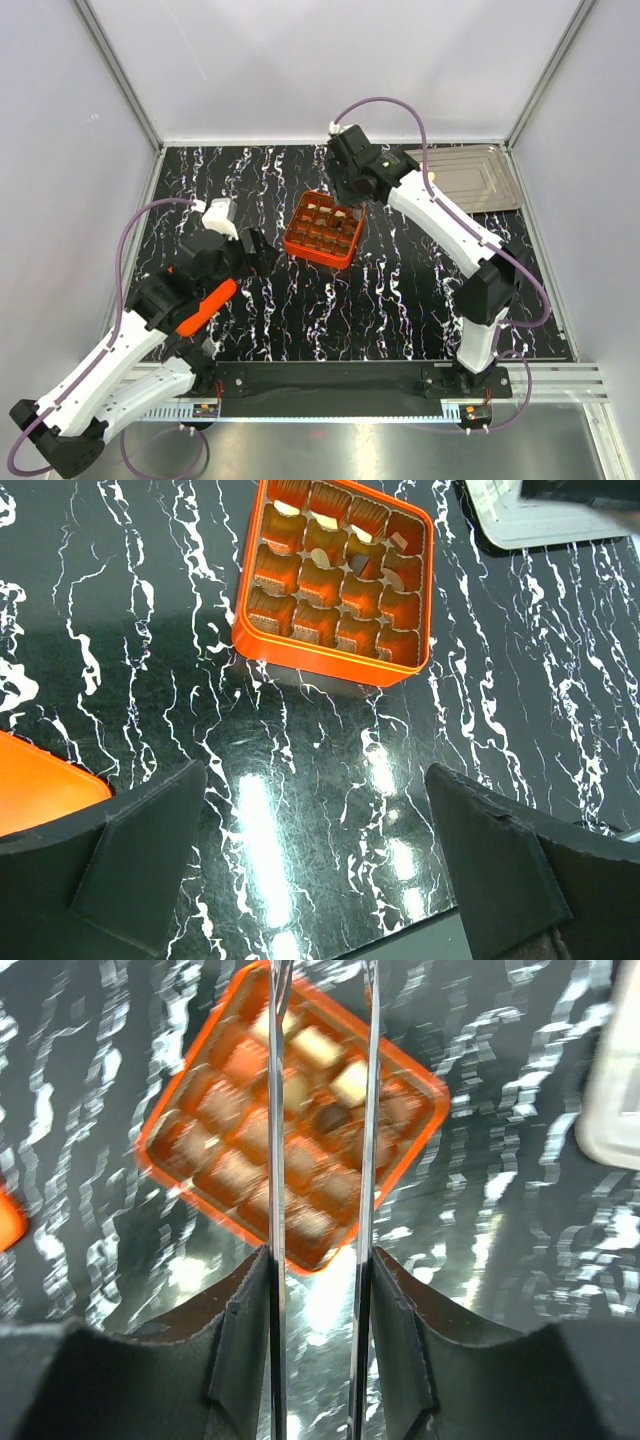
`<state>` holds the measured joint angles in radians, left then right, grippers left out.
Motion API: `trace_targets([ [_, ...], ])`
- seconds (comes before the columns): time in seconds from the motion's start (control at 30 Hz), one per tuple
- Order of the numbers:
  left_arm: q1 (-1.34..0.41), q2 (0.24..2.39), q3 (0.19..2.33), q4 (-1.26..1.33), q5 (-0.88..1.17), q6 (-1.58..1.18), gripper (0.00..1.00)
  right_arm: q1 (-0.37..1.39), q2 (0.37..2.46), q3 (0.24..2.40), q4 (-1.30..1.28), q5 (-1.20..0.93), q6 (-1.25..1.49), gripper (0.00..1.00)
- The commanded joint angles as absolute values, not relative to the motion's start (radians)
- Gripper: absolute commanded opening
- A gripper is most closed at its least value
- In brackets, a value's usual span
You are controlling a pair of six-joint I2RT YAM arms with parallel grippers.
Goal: Pack the chocolate
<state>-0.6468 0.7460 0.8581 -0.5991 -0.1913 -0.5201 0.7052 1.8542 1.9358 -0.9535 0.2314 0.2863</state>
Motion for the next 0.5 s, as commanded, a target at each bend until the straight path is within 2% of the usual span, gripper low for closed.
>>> trace_targets([
  [0.0, -0.647, 0.718, 0.908, -0.583, -0.213, -0.505, 0.99, 0.629, 1.848, 1.973, -0.991, 0.365, 0.242, 0.47],
  [0.2, -0.647, 0.692, 0.884, -0.584, -0.206, -0.514, 0.99, 0.382, 1.822, 1.865, -0.943, 0.285, 0.227, 0.47],
  [0.47, -0.647, 0.703, 0.876, -0.578, -0.212, -0.508, 0.99, 0.226, 1.881, 1.813, -0.897, 0.248, 0.230, 0.48],
])
